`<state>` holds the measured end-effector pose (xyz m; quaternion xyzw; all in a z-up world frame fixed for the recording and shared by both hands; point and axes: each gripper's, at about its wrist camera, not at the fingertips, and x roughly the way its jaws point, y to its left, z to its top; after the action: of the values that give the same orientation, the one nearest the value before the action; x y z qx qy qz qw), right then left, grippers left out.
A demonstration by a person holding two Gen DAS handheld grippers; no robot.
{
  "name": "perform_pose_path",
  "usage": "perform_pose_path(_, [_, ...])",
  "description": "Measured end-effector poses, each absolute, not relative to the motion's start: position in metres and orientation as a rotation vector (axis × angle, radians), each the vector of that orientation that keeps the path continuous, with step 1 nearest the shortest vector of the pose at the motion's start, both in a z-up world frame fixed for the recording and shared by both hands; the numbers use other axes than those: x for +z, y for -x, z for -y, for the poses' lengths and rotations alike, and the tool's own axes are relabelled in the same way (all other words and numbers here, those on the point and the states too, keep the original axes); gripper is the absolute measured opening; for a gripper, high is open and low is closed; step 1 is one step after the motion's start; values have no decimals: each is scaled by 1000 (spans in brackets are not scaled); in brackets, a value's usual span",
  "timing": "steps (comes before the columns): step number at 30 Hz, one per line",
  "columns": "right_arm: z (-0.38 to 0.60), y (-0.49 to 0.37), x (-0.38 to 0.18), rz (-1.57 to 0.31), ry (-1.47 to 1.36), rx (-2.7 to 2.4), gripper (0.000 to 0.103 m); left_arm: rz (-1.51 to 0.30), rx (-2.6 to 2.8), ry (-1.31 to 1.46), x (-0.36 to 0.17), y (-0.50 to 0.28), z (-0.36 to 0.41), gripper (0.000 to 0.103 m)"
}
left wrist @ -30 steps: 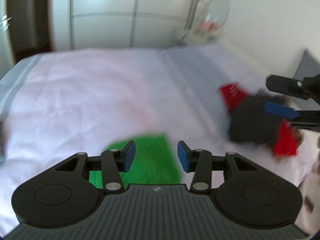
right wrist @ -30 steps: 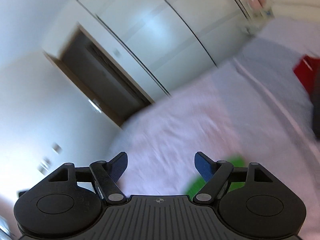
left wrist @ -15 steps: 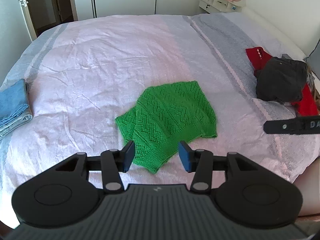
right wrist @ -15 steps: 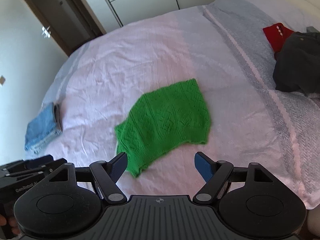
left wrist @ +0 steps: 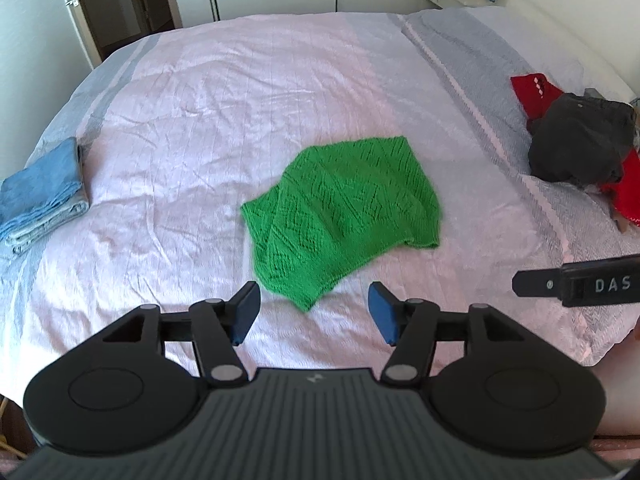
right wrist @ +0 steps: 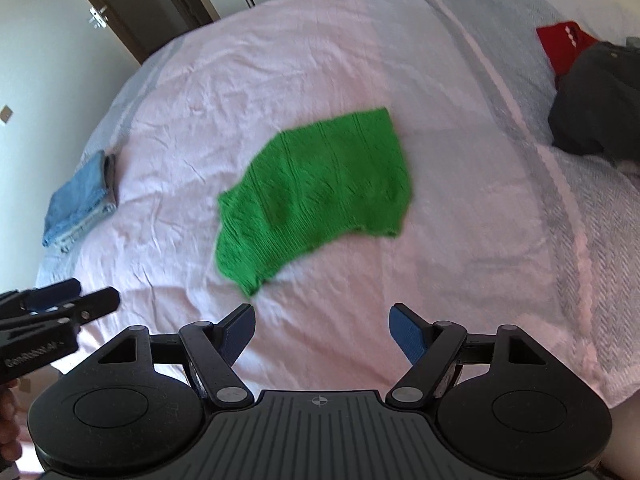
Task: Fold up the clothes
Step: 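Lift the green vest off the pile and lay it on open bedspread, then move the left gripper over the green vest and grasp its edge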
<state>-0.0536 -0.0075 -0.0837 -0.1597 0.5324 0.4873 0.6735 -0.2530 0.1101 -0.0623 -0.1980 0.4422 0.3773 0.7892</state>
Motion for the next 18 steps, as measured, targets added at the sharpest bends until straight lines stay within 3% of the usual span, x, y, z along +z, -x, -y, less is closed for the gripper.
perform_pose_path(18, [-1,52,-101,-1187,441,1134,77,-953,865,470,-78,272,-100,56])
